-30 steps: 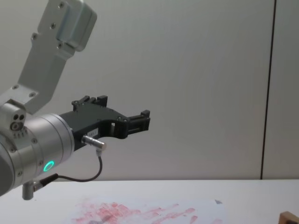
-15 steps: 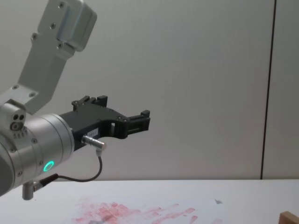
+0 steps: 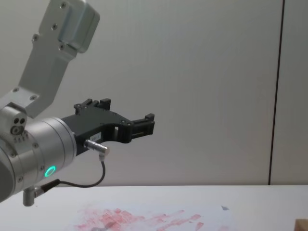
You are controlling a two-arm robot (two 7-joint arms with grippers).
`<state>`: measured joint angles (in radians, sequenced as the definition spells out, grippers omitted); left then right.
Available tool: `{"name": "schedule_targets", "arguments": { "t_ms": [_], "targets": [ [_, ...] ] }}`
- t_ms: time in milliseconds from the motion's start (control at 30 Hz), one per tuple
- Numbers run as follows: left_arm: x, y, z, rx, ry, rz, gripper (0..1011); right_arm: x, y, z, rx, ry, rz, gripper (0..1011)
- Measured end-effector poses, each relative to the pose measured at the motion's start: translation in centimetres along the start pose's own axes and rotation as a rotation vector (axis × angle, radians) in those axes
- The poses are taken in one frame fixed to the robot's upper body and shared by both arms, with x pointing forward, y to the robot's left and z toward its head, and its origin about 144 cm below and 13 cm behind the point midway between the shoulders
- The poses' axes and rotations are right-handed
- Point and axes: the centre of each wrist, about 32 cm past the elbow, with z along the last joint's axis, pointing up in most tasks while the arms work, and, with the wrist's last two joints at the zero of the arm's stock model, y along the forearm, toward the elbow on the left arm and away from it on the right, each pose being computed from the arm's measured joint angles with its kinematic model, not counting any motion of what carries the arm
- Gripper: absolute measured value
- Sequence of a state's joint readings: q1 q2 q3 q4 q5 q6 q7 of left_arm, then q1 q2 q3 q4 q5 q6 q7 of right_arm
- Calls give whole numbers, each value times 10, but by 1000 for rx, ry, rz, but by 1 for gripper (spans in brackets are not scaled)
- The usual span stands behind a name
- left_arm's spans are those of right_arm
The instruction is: Use the one hand to pick up the stamp and affix it onto the A4 paper.
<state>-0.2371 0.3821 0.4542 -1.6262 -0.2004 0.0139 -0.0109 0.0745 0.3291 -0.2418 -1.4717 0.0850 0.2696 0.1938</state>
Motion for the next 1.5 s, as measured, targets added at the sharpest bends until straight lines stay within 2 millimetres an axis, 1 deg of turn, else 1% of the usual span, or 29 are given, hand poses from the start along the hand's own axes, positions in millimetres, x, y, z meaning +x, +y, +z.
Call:
{"name": "schedule_targets", "arguments": {
  "t_ms": [67,167,200,267,567,800,1100,1233,1267,1333,1500],
  "targets": [
    [0,0,0,0,0,0,1001,0,0,0,-1,0,1,366],
    [0,0,0,0,0,0,1001,0,1,0,-2,0,2,306],
    [0,0,0,0,0,0,1001,0,1,0,-2,0,2,249],
    [0,0,0,0,0,0,1001,0,2,0,-3,0,2,218],
    [0,0,0,0,0,0,1001,0,3,1,10,0,4,219],
    [0,0,0,0,0,0,1001,-2,4,10,77,16,10,219],
    [0,0,0,0,0,0,1001,-11,10,39,214,57,63,219],
    [0,0,0,0,0,0,1001,-23,18,55,268,85,112,220],
    [0,0,0,0,0,0,1001,-23,18,55,268,85,112,220],
    [0,0,0,0,0,0,1001,-31,24,64,285,101,143,220],
    [0,0,0,0,0,0,1001,-43,33,74,278,115,186,220]
  ]
}}
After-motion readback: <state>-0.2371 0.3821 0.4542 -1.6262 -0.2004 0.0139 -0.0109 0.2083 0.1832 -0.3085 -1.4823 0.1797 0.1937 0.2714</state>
